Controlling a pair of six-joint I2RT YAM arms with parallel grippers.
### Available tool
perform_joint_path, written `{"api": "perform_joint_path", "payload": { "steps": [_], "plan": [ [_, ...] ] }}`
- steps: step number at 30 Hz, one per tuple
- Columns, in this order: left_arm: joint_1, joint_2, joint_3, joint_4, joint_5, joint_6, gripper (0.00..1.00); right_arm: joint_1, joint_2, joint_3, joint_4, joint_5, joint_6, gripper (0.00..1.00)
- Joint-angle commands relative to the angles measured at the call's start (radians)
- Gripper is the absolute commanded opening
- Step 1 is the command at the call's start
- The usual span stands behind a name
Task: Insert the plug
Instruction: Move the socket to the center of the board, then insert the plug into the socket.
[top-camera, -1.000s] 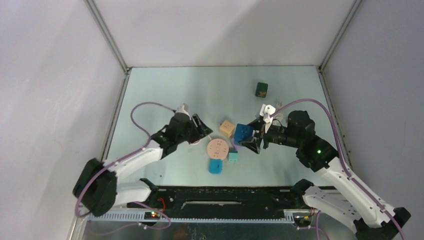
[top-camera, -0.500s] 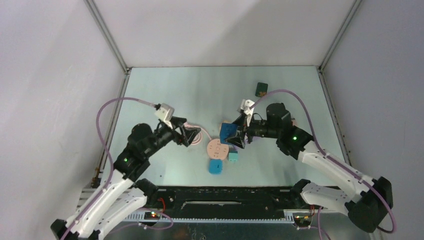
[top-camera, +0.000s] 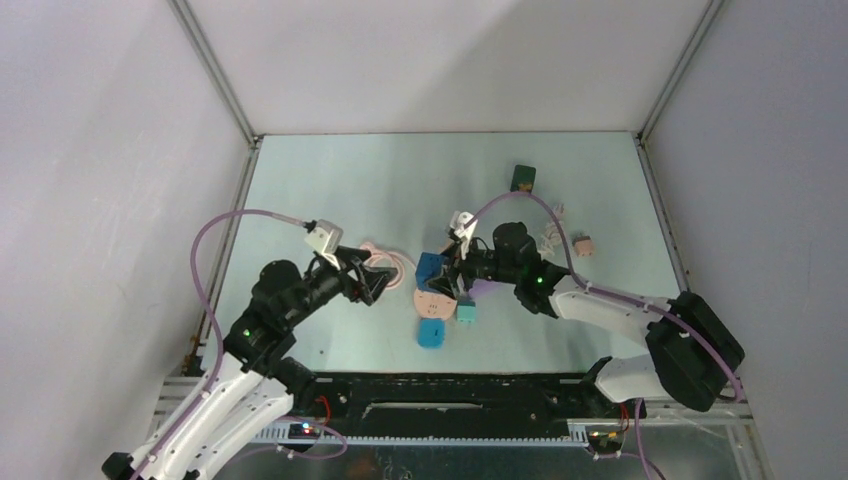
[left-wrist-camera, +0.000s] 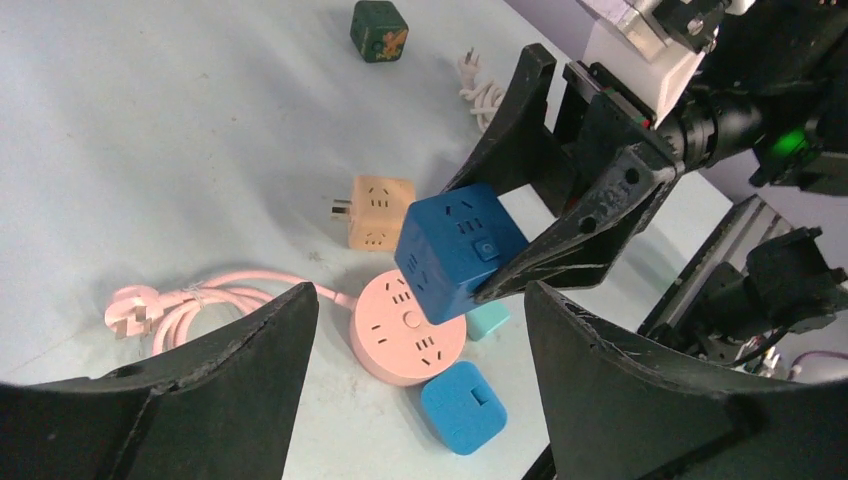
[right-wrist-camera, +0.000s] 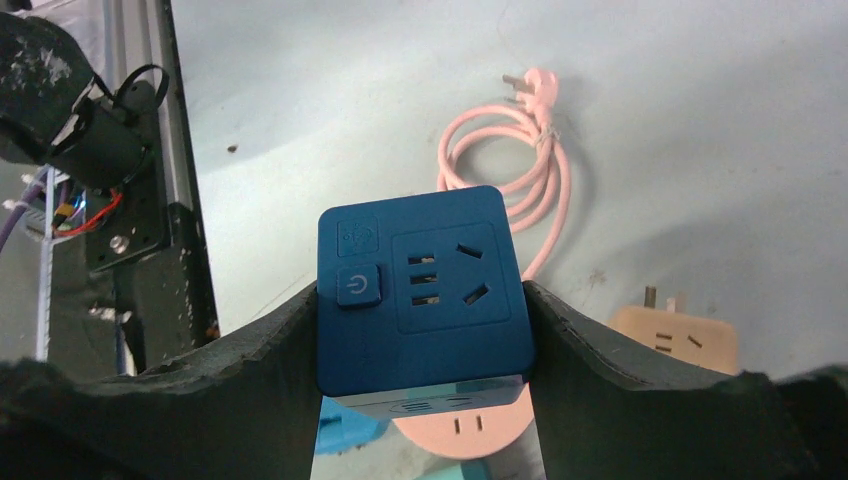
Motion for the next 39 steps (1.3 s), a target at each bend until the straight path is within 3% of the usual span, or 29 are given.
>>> {"api": "perform_joint_path", "payload": {
  "steps": [1,15,24,39],
  "plan": [
    [0.006,-0.032,-0.01,0.016,-0.046,-0.088,0.8,0.032,0.027,0.008,0.22,0.062,0.011,0.0],
    [0.005,-0.018,0.052,-0.128,-0.08,-0.18,0.81,0.044,0.056,-0.007,0.275,0.08,0.058,0.0],
    [0.006,-0.055,0.068,-0.214,-0.131,-0.167,0.81,0.057,0.137,-0.037,0.315,0.174,0.042,0.0],
    [0.005,-0.024,0.042,-0.166,-0.067,-0.17,0.81,0.048,0.223,-0.052,0.398,0.214,0.015,0.0]
  ]
}}
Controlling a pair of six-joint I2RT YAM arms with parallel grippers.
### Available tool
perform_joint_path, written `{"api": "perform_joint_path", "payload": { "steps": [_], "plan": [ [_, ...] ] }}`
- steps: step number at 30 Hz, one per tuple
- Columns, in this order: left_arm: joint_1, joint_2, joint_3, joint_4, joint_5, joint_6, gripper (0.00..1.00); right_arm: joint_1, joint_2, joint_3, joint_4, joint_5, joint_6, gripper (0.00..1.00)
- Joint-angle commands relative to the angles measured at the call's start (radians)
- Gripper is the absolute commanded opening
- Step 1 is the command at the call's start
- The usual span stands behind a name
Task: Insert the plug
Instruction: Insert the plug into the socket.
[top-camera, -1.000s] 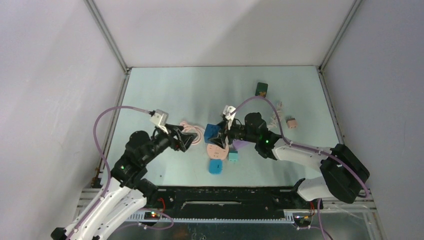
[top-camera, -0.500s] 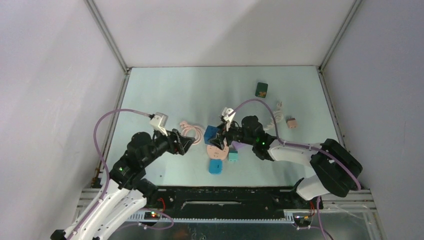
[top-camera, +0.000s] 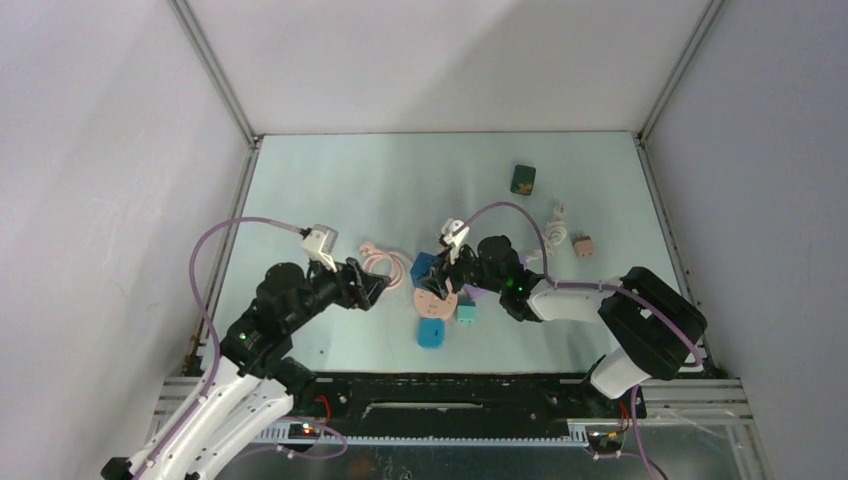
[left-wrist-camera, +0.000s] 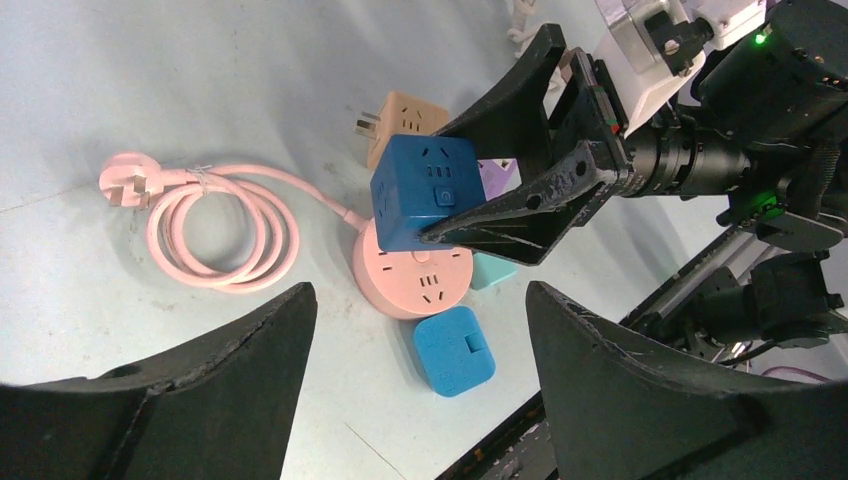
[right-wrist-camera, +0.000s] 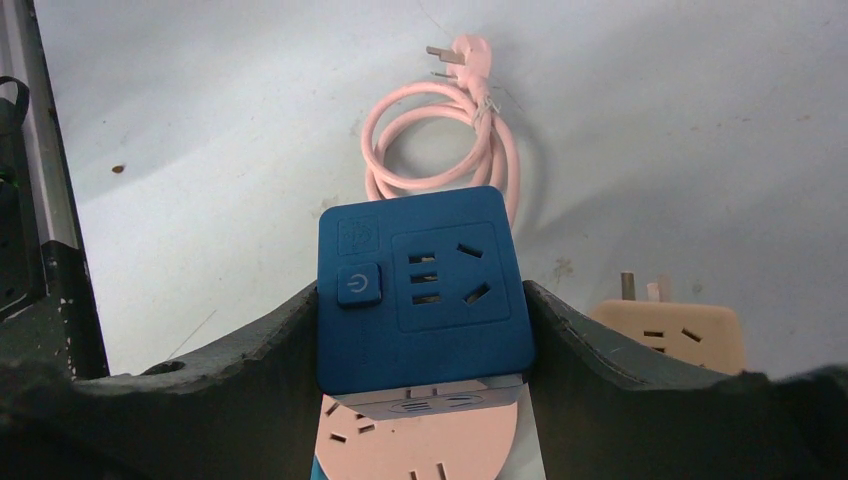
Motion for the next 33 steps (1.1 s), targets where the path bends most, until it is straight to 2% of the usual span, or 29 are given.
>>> {"api": "perform_joint_path", "payload": {
  "steps": [1,19,33],
  "plan": [
    [0.005,0.01,0.035,0.038,0.033,-0.007,0.81,-0.006,0.003,0.007,0.103,0.005,-0.025,0.0],
    [0.004,0.06,0.017,0.112,0.046,-0.037,0.81,-0.061,0.01,-0.052,0.142,-0.042,-0.003,0.0],
    [0.005,0.08,0.015,0.114,0.044,-0.038,0.81,-0.036,0.007,-0.071,0.143,-0.049,0.011,0.0]
  ]
}}
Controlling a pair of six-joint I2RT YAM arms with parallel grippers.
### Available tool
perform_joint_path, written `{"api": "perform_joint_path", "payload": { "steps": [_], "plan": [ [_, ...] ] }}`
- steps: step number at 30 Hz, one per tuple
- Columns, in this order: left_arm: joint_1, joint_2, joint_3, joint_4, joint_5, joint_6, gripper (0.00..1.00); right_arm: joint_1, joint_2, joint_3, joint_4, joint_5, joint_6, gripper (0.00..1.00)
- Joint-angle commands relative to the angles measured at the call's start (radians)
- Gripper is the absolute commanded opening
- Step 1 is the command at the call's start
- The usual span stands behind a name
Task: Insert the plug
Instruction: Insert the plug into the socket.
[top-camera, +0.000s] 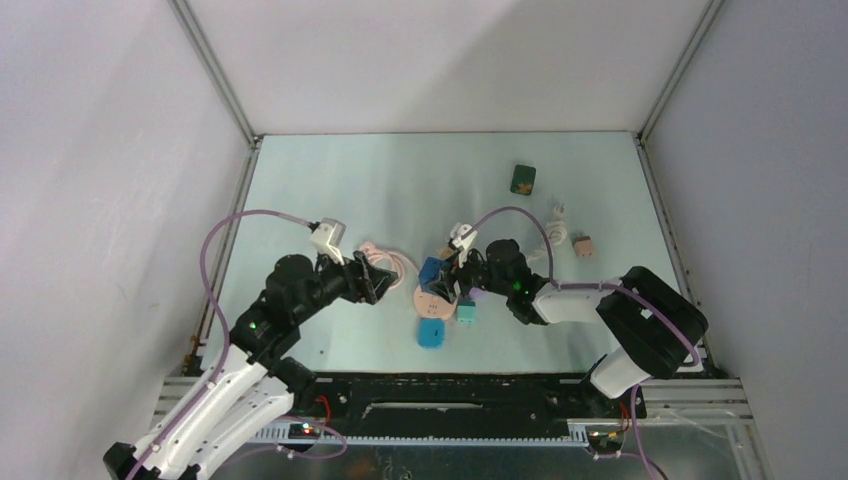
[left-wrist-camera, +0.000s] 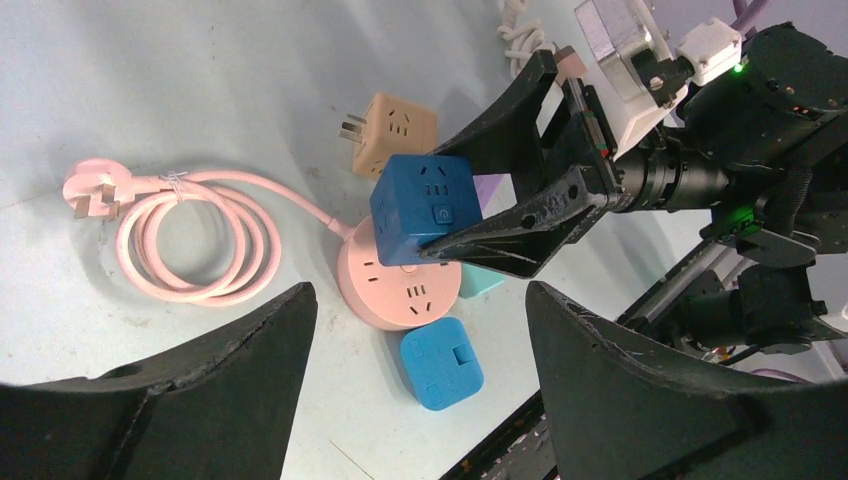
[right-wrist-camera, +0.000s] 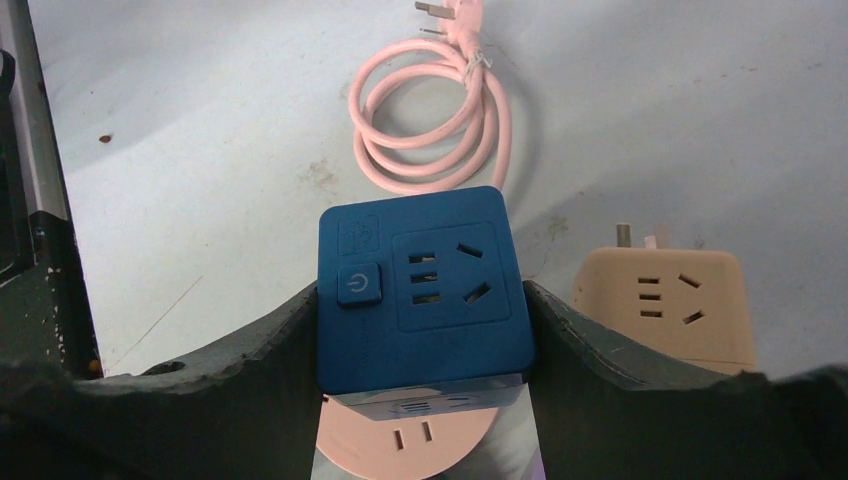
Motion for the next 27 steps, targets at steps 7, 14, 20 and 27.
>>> {"api": "perform_joint_path", "payload": {
  "steps": [7,14,20,27],
  "plan": [
    [0.004,-0.013,0.006,0.038,0.014,-0.018,0.81,0.011,0.041,-0.024,0.137,0.002,0.015,0.0],
    [0.004,-0.029,0.001,0.02,0.012,-0.018,0.81,-0.002,0.047,-0.024,0.151,0.015,0.007,0.0],
    [0.005,-0.039,-0.005,0.02,0.011,-0.027,0.81,-0.027,0.033,-0.023,0.127,0.011,-0.013,0.0],
    [0.005,-0.034,-0.012,0.029,0.011,-0.043,0.8,-0.041,0.042,-0.024,0.147,-0.014,-0.002,0.0]
  ]
}}
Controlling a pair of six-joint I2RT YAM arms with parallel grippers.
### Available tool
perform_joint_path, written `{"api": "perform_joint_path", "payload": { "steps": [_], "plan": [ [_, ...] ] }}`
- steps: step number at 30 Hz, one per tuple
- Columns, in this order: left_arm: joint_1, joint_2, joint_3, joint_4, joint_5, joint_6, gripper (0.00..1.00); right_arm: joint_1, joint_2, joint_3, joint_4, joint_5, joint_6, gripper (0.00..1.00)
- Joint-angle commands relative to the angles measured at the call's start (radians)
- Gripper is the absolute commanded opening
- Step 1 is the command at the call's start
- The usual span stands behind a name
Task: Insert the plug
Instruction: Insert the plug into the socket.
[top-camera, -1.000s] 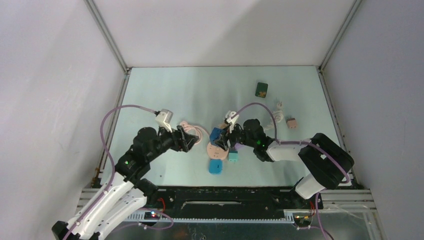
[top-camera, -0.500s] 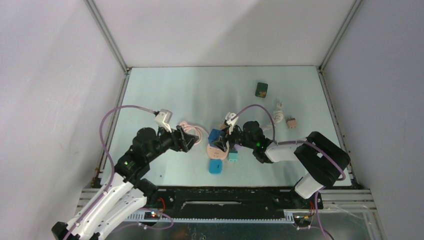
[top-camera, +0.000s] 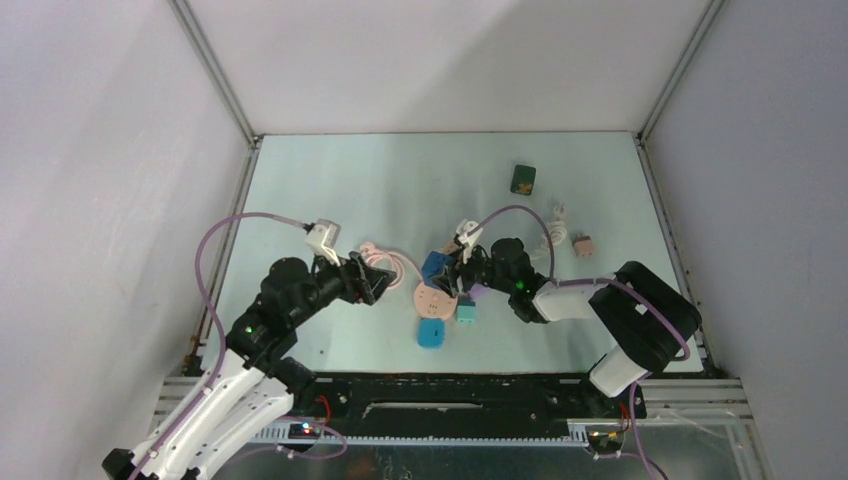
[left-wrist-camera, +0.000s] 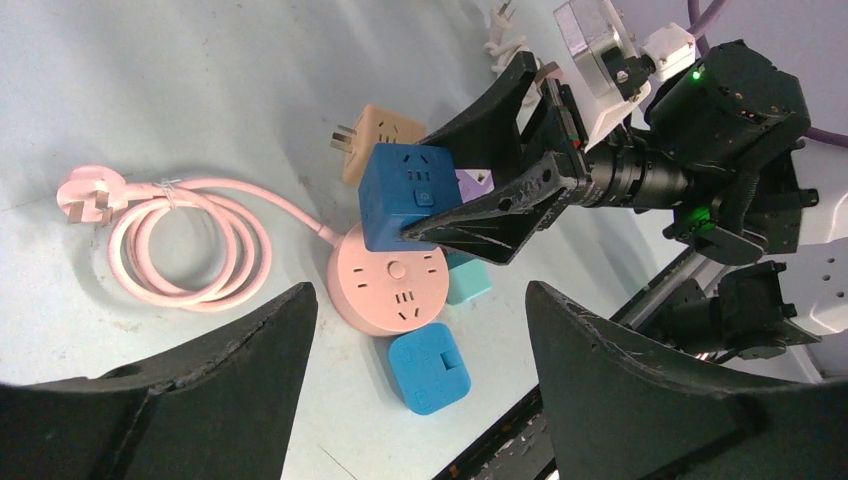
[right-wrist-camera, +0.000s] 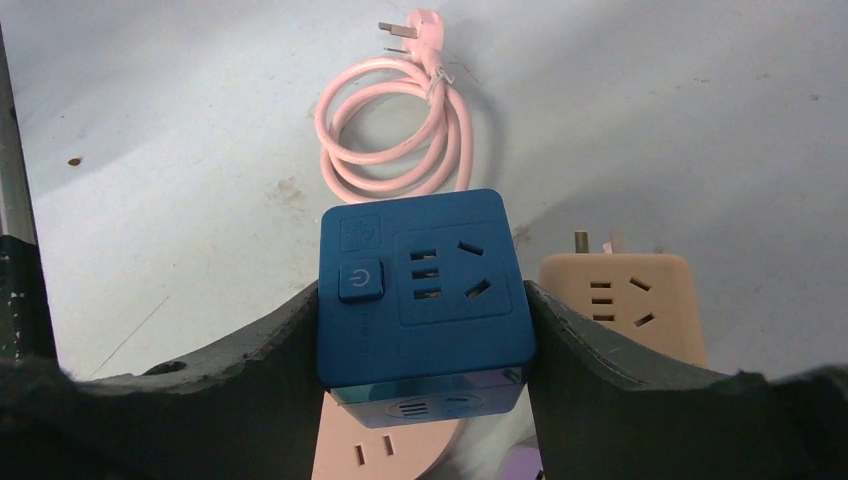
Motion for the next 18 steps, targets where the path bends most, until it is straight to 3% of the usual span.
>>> {"api": "perform_joint_path", "payload": {
  "steps": [1,10,18],
  "plan": [
    [0.004,-0.001,-0.012,0.03,0.01,-0.025,0.8,0.0,0.004,-0.004,0.047,-0.019,-0.004,0.0],
    [0.004,-0.002,-0.022,0.032,0.008,-0.037,0.8,0.06,0.025,-0.007,0.042,-0.015,0.006,0.0],
    [0.004,-0.008,-0.029,0.03,0.008,-0.048,0.8,0.043,0.02,-0.042,0.08,0.036,0.015,0.0]
  ]
}}
